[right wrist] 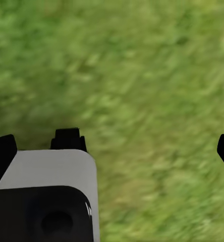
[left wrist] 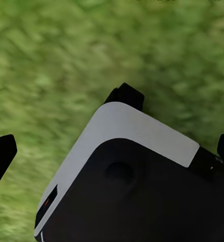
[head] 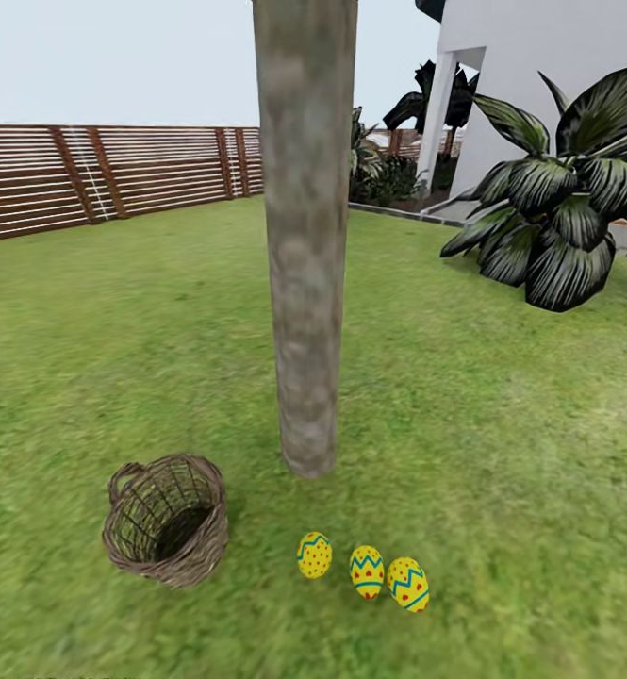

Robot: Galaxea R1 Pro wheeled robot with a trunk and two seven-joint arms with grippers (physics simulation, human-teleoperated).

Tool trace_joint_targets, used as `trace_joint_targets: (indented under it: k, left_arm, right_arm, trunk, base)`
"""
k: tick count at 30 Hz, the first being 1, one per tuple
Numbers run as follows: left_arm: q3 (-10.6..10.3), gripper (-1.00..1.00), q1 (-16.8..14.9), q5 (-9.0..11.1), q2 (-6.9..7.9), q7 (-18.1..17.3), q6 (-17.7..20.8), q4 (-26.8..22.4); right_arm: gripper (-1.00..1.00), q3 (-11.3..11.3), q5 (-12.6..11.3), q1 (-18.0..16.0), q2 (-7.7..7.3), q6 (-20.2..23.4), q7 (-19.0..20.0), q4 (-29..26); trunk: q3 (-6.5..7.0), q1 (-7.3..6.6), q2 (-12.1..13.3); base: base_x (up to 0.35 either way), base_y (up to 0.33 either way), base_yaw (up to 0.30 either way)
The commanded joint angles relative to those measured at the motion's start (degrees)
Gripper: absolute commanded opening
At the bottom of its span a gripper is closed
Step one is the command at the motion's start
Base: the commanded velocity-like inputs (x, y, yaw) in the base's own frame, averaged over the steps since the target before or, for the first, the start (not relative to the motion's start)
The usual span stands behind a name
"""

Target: Take the three Easter eggs out of the wicker basket on the lawn in the garden, then place them on the lawn next to a single tree (choose any tree) so that all three eggs are next to the same tree and none are left in the basket.

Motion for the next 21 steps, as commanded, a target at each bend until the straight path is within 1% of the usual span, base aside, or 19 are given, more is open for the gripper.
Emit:
trace_joint_targets:
  k: [1, 6, 12, 21]
  left_arm:
    - [-0.5, 1.0, -0.1, 0.6, -0.01, -0.1, 0.2, 0.1]
    - [-0.5, 1.0, -0.1, 0.6, -0.01, -0.1, 0.2, 0.1]
    - [-0.5, 1.0, -0.1, 0.6, -0.01, -0.1, 0.2, 0.1]
    - [-0.5, 1.0, -0.1, 0.6, -0.01, -0.1, 0.2, 0.1]
  right_arm:
    - [1.0, 0.5, -0.5, 0.0, 0.0, -0.2, -0.1, 0.0]
    - [1.0, 0.5, -0.5, 0.0, -0.06, -0.2, -0.1, 0.0]
    - [1.0, 0.4, -0.5, 0.0, -0.09, -0.2, -0.2, 0.0]
    - [1.0, 0.5, -0.8, 0.2, -0.52, 0.0, -0.2, 0.4]
  trunk:
    - [0.02, 0.0, 0.0]
    - [0.22, 0.0, 0.0]
    - [0.25, 0.0, 0.0]
    - [0.25, 0.0, 0.0]
  base:
    - [0.0, 0.0, 0.148]
    - [0.0, 0.0, 0.079]
    - [0.0, 0.0, 0.006]
    - [0.0, 0.0, 0.0]
